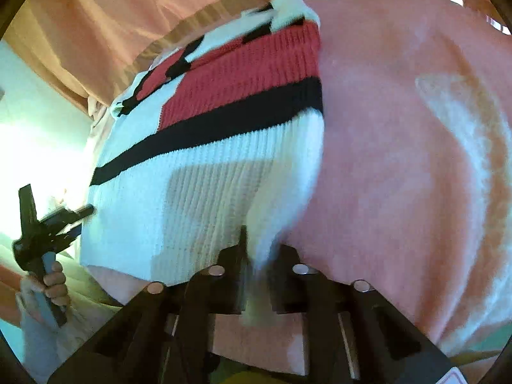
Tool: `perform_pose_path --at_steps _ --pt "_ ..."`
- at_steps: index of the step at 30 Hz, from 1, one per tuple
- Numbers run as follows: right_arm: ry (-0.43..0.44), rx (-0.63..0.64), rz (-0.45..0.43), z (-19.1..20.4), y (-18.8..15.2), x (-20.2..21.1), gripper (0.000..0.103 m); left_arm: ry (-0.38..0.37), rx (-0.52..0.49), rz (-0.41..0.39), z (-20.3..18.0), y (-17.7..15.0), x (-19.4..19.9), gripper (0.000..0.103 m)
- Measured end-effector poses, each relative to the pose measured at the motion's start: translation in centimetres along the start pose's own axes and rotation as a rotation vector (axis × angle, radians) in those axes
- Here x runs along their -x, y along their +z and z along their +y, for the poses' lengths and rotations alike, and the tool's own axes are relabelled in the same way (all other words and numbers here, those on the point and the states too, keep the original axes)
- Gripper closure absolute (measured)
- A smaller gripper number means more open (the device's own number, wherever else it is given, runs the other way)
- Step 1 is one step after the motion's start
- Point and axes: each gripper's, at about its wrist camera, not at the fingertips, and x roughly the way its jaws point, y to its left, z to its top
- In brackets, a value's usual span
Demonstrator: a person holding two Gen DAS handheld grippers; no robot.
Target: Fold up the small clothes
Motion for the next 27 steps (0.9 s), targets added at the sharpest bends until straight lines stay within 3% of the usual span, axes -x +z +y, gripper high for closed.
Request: perform_pose_path --at_steps 1,2,6,8,13,16,20,24,27 --pt "-0.012 -0.002 -0.027 0.0 0.2 0.6 0.095 0.017 -0.018 0.003 -0.3 0.2 -0.1 0.092" --pt "-0.026 0.013 -0.05 0.1 0.3 1.5 0.096 0.013 -0.025 0.006 -0.5 0.3 0.1 0.097" --pt "-0.073 0.044 -0.198 0.3 0.4 8.5 0.097 -0.041 -0.077 -0.05 -1.9 -0.3 3.7 0.097" --pt "-0.114 0.071 -0.23 0.2 -0.6 11.8 0.097 -0.075 -0.116 -0.054 -2.8 -1.6 5.7 0.098" --pt "-0.178 0.095 -0.188 -0.5 -6.1 16.2 0.097 -0.087 -0.204 -0.045 -4.2 -7.0 9.4 0.098" --pt "-0.198 0.076 -0.115 -1.0 -10.1 16.8 0.097 -0.103 -0.197 0.008 -3.3 -11.4 10.8 0.098" --pt "-0.214 0.087 -0.046 -0.8 -14.1 18.4 0.097 -0.135 -0.189 0.035 -2.5 -14.6 13.5 0.098" --pt "-0.175 0.097 -0.097 0.2 -13.7 22.2 0.097 -0.226 -0.143 -0.01 -2.5 -13.5 18.2 0.098" --pt "-0.144 0.145 -0.215 0.6 -9.0 24.4 0.097 -0.245 -0.179 -0.134 -4.1 -9.4 20.4 0.097"
